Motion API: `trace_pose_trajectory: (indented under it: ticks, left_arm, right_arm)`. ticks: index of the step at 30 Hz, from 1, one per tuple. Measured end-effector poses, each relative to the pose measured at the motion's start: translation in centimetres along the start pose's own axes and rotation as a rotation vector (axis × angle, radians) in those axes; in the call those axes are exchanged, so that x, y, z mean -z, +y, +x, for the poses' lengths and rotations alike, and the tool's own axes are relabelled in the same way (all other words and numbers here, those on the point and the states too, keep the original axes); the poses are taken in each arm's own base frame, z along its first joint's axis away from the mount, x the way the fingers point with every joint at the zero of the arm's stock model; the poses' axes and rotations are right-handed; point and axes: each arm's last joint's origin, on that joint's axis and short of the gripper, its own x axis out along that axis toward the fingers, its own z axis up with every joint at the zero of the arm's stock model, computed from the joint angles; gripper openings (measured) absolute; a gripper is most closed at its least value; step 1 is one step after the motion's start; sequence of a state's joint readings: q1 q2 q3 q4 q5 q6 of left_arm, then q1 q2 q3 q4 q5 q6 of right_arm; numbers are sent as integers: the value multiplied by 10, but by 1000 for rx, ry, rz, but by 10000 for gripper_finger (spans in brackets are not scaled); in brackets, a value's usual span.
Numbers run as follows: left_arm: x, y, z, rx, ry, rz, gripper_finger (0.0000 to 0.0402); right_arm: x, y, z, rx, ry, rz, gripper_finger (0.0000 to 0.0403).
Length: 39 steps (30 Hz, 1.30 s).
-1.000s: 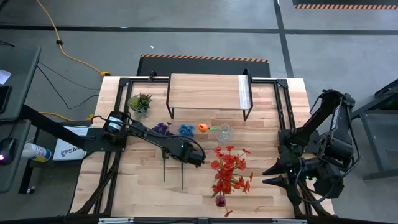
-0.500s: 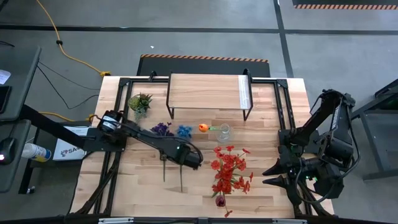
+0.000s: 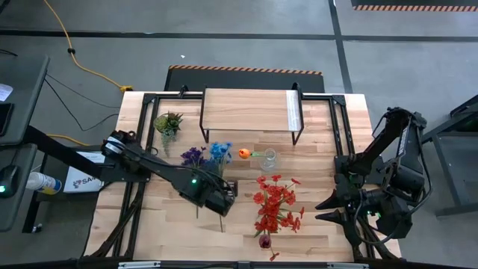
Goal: Pick and place flowers into a vace then onto a shelf
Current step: Put the blue flowers into the top transparent vase
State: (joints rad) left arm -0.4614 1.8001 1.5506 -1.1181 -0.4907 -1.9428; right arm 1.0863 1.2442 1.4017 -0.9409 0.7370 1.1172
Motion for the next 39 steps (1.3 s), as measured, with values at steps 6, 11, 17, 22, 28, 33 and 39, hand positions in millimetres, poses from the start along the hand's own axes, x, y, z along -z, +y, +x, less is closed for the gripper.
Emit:
trace_pose_trajectory:
  ticks: [6, 11, 17, 22, 28, 33, 39]
  left_arm:
    - [-6, -8, -51, 57, -71, 46, 41]
    - [-12, -11, -89, 134, -145, 75, 41]
    - [-21, -16, -122, 228, -184, 123, 41]
    - [-32, -22, -143, 294, -182, 179, 41]
    - [-50, -28, -174, 397, -247, 227, 41]
    - [-69, -31, -202, 492, -332, 285, 41]
    - [-87, -44, -221, 605, -481, 360, 41]
  right_arm:
    - [0, 0, 0, 0, -1, 1, 114]
    - [0, 0, 0, 0, -1, -2, 114]
    - [-1, 0, 0, 4, -21, -18, 114]
    - [-3, -1, -3, 5, -45, -12, 114]
    - [-10, -2, -8, -6, -99, -53, 114]
    - [-19, -5, -16, -2, -190, -103, 114]
    - [-38, -12, -34, 28, -360, -143, 114]
